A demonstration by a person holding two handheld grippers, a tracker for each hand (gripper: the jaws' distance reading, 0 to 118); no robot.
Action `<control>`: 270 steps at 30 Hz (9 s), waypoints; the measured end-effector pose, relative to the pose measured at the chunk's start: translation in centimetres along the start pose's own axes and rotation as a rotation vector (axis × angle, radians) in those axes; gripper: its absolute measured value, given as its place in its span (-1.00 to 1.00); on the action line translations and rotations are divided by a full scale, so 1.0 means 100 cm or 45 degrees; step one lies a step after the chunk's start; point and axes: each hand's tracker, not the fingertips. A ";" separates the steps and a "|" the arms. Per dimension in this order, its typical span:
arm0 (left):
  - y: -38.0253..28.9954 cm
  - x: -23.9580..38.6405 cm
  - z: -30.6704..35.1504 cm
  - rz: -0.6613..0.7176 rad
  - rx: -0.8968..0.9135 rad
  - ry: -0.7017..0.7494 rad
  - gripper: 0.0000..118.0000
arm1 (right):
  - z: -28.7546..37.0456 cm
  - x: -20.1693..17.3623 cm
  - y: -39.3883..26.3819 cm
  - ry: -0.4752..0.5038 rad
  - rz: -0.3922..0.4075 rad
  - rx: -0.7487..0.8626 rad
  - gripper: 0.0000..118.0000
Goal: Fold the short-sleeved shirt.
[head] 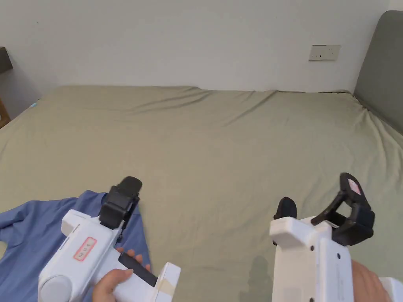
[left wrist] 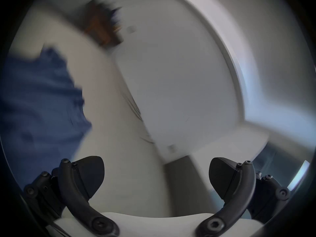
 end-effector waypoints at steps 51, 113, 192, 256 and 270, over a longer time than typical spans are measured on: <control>-0.062 0.043 0.002 -1.861 0.176 0.355 1.00 | -0.022 0.050 -0.039 0.508 -1.279 -0.483 1.00; 0.128 0.010 0.155 -1.750 0.491 0.978 -1.00 | -0.035 -0.049 0.182 1.187 -1.462 -0.035 -0.99; -0.109 0.204 -0.134 -1.698 -0.697 -0.128 -0.98 | -0.075 0.070 -0.077 0.565 -1.323 -0.445 -0.99; -0.026 0.044 -0.070 -1.433 -0.573 0.620 -1.00 | -0.067 0.077 -0.046 0.564 -1.343 -0.412 -0.99; -0.060 -0.076 -0.051 -1.179 -0.922 0.900 0.56 | -0.064 0.053 -0.064 0.622 -1.340 -0.502 -0.99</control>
